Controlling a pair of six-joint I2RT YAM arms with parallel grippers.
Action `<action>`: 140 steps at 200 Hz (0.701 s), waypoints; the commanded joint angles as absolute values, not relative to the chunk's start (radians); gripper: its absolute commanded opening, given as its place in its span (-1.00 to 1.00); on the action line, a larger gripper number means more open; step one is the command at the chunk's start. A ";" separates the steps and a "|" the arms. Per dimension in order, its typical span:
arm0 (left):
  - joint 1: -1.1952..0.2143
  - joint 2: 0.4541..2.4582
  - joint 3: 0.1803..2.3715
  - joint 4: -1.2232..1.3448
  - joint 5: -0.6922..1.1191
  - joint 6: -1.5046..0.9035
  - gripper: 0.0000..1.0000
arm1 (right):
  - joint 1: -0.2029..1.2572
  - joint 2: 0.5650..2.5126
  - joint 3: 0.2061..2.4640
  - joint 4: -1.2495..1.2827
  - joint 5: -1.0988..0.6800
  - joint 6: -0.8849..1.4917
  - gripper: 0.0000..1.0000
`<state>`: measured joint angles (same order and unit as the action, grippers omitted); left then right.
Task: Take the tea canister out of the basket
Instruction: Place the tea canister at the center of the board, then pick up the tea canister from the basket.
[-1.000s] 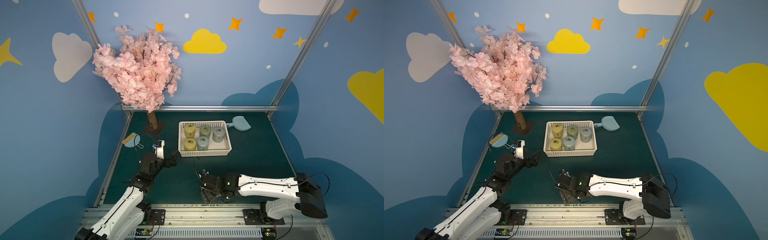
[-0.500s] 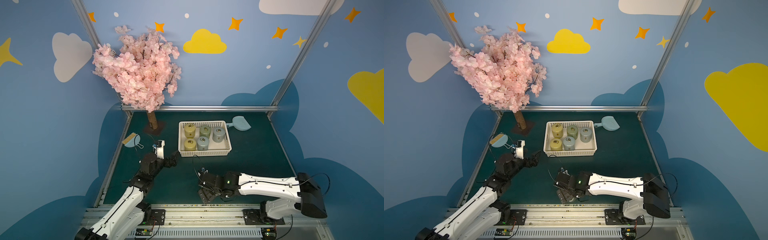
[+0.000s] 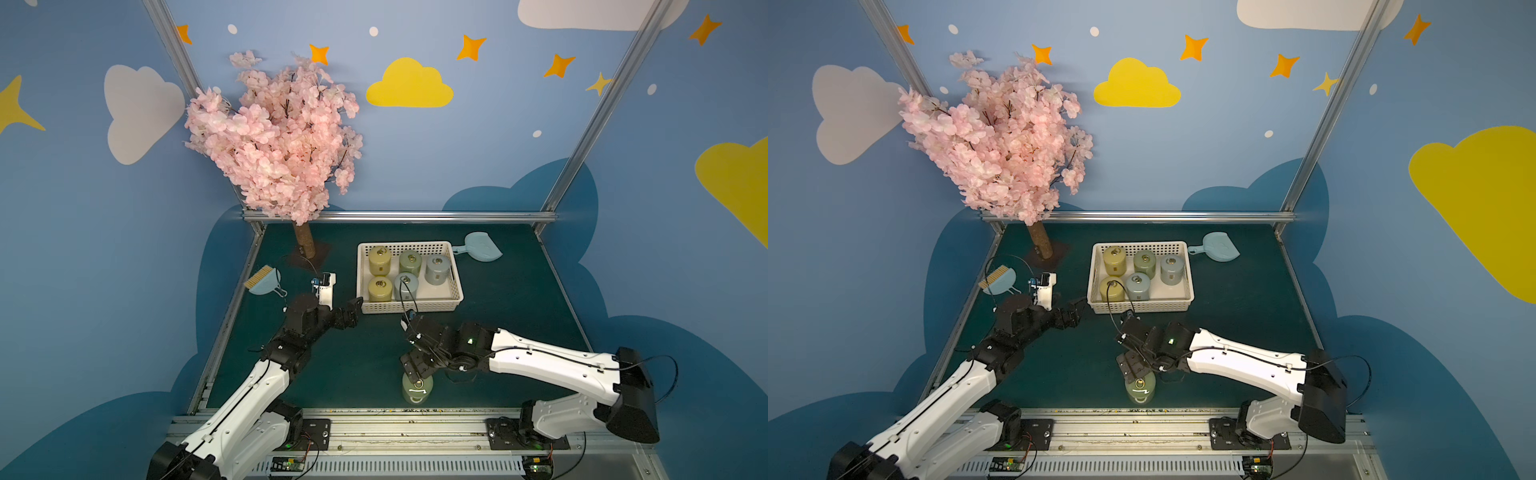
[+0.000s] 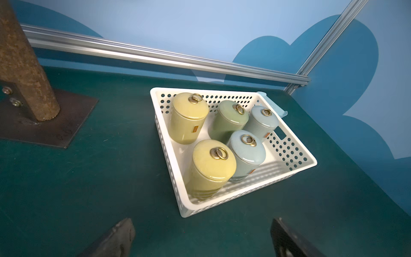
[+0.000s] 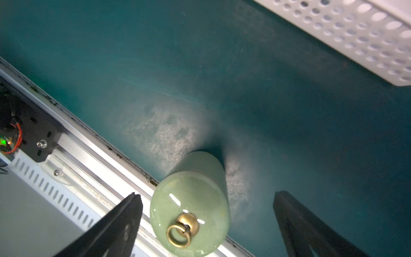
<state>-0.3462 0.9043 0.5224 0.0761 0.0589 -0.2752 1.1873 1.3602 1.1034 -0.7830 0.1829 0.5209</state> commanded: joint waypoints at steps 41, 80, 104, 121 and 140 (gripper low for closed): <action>-0.369 0.993 0.724 -0.184 0.099 -0.330 1.00 | 0.982 1.220 1.077 -0.791 0.148 0.356 0.96; -0.388 1.093 0.838 -0.292 0.119 -0.338 1.00 | 0.824 1.152 1.018 -0.741 0.113 0.255 0.97; -0.410 1.167 0.912 -0.349 0.121 -0.325 1.00 | 0.749 1.122 0.980 -0.689 0.098 0.205 0.97; -0.430 1.227 0.978 -0.402 0.103 -0.308 1.00 | 0.716 1.098 0.943 -0.634 0.095 0.175 0.97; -0.450 1.298 1.052 -0.460 0.080 -0.291 1.00 | 0.694 1.076 0.901 -0.571 0.089 0.149 0.96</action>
